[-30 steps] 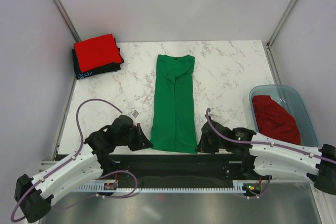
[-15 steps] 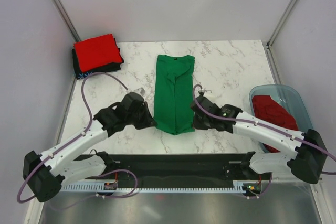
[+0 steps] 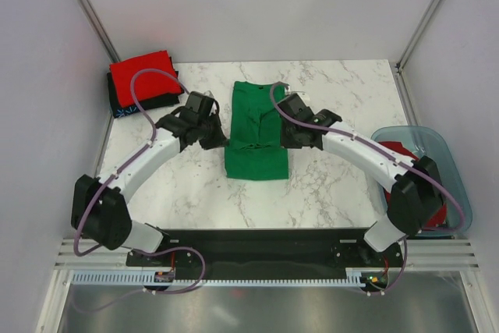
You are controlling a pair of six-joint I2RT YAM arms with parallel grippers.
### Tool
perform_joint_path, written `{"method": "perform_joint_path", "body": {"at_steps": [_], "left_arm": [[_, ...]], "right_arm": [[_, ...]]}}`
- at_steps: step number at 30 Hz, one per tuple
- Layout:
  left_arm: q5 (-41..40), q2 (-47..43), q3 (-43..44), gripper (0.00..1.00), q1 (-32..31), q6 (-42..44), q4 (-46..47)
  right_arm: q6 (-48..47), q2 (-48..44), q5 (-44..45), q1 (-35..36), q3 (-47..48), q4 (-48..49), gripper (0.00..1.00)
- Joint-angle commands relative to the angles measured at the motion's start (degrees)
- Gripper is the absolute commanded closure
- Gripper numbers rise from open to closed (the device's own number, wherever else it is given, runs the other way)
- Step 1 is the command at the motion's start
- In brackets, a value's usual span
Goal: Fold and stack the t-shirts
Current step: Fold the tshirt
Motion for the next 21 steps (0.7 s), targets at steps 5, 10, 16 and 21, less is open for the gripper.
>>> {"method": "perform_joint_path", "body": {"at_steps": [5,10,16,21], "left_arm": [[4.29,9.86,8.8,0.98,3.38,5.8,3.29],[5.87,15.5,12.85,0.98,4.43,6.85,3.91],[7.19,21.66,16.63,0.98,5.4,7.3,3.91],[7.8,26.05,18.57,0.97,6.19,7.91,3.82]], "right_arm": [[-6.07,7.29,-1.91,-4.19,8.09,0.21,1.0],[-7.21,11.42,-3.76,-6.56,10.55,0.92,1.0],[-8.54,15.64,-5.69,-8.76,12.49,1.71,1.0],[-9.68,19.25,-7.19,-10.0,14.06,2.41,1.0]]}}
